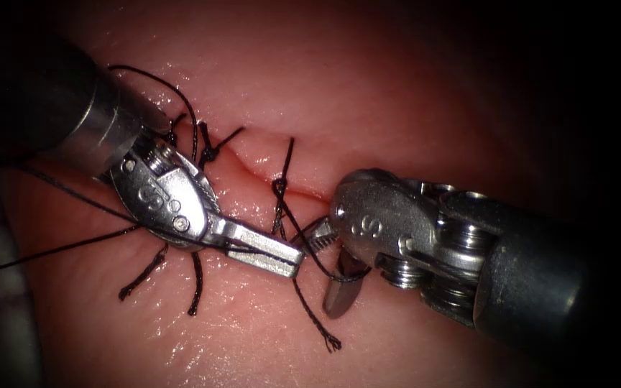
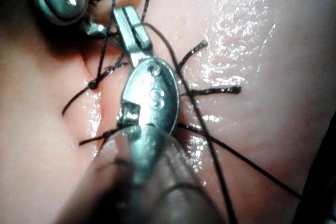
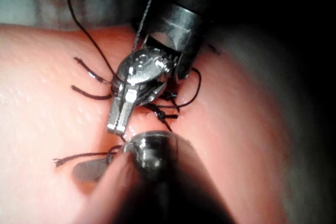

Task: Wound Closure
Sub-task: Grab the short tail with the right gripper

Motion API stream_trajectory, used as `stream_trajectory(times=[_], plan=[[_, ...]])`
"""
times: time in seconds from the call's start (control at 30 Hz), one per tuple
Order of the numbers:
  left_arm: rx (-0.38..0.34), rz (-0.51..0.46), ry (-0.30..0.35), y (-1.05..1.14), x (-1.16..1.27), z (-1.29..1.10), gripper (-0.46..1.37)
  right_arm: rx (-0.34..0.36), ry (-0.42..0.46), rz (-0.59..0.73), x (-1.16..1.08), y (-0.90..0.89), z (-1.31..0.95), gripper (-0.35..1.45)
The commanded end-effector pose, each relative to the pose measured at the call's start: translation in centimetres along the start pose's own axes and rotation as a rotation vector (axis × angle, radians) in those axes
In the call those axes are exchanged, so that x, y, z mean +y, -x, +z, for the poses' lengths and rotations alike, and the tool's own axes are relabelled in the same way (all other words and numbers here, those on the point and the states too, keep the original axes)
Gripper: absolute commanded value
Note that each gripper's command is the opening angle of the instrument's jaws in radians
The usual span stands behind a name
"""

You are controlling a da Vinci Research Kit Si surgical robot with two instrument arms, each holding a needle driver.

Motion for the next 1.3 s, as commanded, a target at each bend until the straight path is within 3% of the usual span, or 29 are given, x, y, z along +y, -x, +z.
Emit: stream_trajectory(times=[0.03, 0.23, 0.4, 0.53, 0.8, 1.07, 1.3], plan=[[0.0, 0.0, 0.004, -0.01, 0.0, 0.0, -0.35, 0.0, -0.002, 0.0, 0.0, 0.0, -0.01, 0.82], [0.002, -0.002, 0.0, -0.02, -0.02, -0.01, -0.35, -0.001, -0.005, 0.089, -0.02, -0.01, -0.01, 1.07], [0.0, 0.003, -0.002, -0.03, -0.02, -0.01, -0.35, -0.004, -0.012, 0.162, -0.03, 0.0, -0.02, 1.11], [0.001, 0.002, -0.001, -0.04, -0.03, -0.02, -0.35, -0.008, -0.025, 0.311, -0.04, -0.03, -0.06, 1.05], [0.001, 0.002, -0.006, -0.04, -0.04, -0.04, -0.35, -0.023, -0.058, 0.533, -0.18, -0.11, -0.09, 1.28], [0.003, 0.0, -0.009, -0.07, -0.05, -0.05, -0.35, -0.029, -0.089, 0.709, -0.32, -0.23, 0.0, 1.25], [0.005, -0.001, -0.012, -0.07, -0.05, -0.06, -0.35, 0.024, -0.089, 0.774, -0.3, -0.29, 0.04, 1.26]])
